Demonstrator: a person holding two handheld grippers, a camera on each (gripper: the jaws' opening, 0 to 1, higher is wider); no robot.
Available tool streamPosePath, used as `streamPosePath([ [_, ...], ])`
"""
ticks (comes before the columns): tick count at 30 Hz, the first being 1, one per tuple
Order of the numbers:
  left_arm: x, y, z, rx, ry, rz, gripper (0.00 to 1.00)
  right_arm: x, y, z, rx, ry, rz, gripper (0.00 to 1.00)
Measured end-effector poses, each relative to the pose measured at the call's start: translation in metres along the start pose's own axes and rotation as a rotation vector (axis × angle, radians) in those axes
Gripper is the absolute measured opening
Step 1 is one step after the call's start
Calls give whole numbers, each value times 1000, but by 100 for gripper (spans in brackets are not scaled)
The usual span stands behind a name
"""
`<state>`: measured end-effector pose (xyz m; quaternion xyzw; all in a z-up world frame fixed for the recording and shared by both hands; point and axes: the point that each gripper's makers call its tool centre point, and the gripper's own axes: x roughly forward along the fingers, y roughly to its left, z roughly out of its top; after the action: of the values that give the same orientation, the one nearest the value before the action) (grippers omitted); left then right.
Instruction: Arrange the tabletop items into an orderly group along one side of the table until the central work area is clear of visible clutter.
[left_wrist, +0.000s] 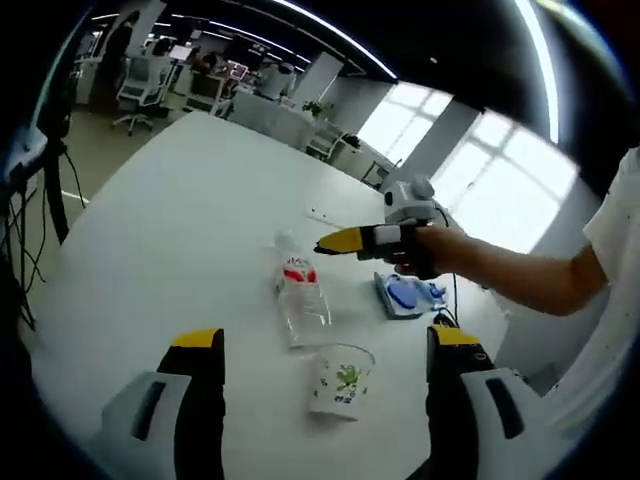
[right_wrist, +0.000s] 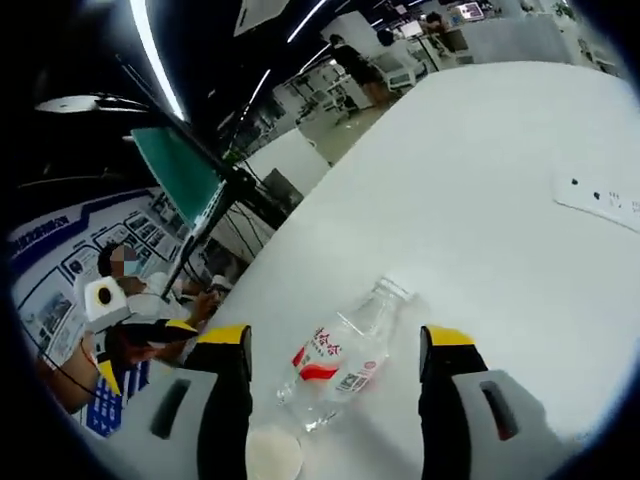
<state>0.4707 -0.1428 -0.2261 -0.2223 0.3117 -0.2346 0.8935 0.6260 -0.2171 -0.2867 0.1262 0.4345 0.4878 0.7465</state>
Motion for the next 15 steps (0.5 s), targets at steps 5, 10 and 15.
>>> streamPosePath([
  [5,4,4,-5,3,16,3,85,11,-7,4,52,-13,36,66],
  [10,9,2,-5,5,21,-8,85,20,-13,8,98,-31,76,62],
  [15,12,-1,-3,2,10,-19,85,28,-16,8,155,-50,114,60],
])
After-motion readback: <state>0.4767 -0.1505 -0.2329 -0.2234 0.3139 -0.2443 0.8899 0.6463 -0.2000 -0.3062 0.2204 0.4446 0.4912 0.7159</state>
